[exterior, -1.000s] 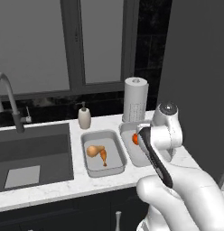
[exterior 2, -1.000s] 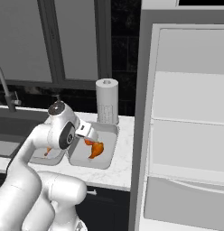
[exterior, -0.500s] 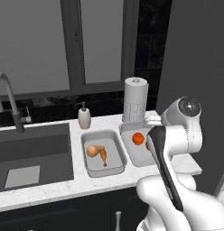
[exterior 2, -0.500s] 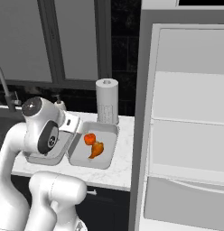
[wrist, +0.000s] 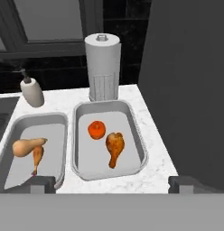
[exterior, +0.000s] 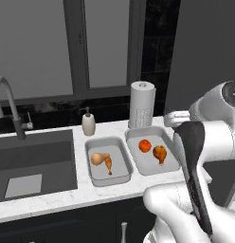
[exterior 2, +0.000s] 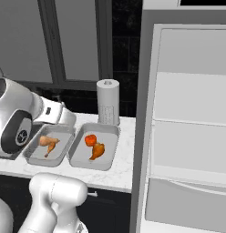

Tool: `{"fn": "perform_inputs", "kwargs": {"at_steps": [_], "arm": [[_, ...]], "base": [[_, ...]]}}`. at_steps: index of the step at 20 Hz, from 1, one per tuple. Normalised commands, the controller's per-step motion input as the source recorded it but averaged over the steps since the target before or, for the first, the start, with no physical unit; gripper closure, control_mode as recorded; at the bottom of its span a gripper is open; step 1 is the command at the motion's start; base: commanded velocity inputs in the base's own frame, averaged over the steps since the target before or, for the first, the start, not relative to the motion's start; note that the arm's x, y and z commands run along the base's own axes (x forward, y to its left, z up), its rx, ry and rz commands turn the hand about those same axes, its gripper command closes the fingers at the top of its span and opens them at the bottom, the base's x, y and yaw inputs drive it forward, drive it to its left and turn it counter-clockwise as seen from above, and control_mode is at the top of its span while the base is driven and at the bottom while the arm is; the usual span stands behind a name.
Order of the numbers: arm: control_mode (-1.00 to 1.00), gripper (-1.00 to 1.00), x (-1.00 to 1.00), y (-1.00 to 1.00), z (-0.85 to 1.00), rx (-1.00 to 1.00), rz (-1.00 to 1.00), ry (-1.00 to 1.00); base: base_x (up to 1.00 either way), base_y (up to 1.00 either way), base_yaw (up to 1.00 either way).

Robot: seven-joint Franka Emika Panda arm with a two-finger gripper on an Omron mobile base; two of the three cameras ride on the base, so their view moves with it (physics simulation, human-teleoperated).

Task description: Place one squash and one chicken drumstick in each tupperware on the nearby counter, to pack two identical lunches.

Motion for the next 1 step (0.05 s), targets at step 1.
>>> {"fn": "perform_inputs", "kwargs": {"at_steps": [1], "arm": [[-1.00,-1.00,-1.00,0.14,0.74,0.00,0.11,-0.13]], "base": [[0.00,0.00,0.00]]}}
